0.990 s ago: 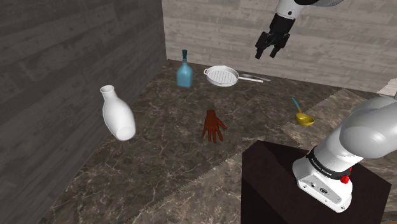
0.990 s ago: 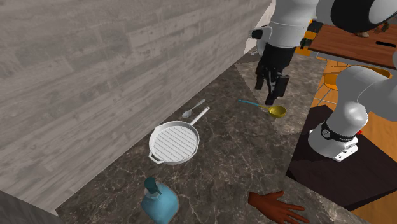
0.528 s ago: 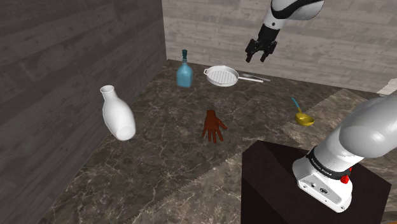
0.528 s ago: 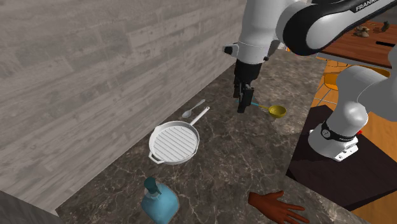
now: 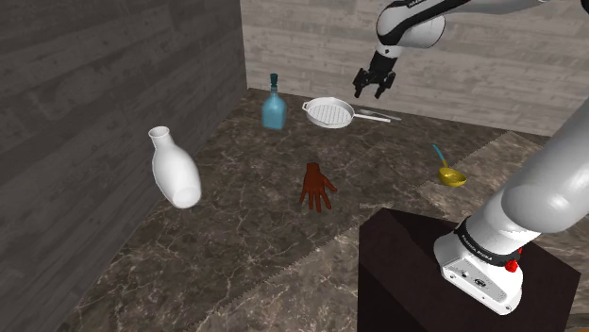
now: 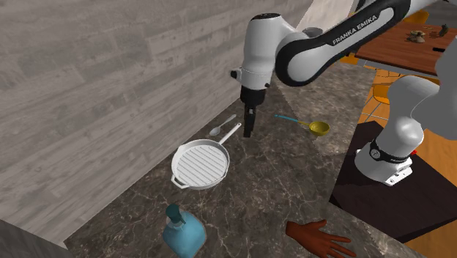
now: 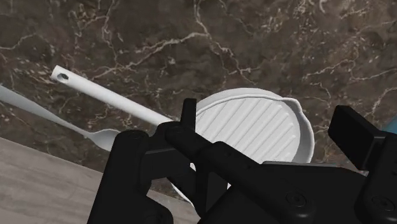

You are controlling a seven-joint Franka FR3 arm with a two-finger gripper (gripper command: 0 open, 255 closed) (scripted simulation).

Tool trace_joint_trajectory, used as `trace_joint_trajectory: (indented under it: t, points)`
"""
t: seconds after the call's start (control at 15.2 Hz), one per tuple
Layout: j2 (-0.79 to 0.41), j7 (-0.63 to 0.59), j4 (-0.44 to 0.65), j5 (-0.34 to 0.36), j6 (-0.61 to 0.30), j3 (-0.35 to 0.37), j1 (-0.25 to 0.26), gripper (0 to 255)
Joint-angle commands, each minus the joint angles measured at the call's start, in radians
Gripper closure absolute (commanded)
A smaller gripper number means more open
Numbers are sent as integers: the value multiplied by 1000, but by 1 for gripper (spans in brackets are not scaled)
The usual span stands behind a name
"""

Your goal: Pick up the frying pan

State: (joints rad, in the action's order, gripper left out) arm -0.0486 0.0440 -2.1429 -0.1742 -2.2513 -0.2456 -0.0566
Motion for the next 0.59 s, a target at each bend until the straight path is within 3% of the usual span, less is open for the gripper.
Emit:
trace_joint_trajectory:
  t: [0.0, 0.53]
  points:
    - [-79, 10, 56, -31, -19, -5, -8, 0]
    - [-382, 52, 304, -146, -55, -3, -80, 0]
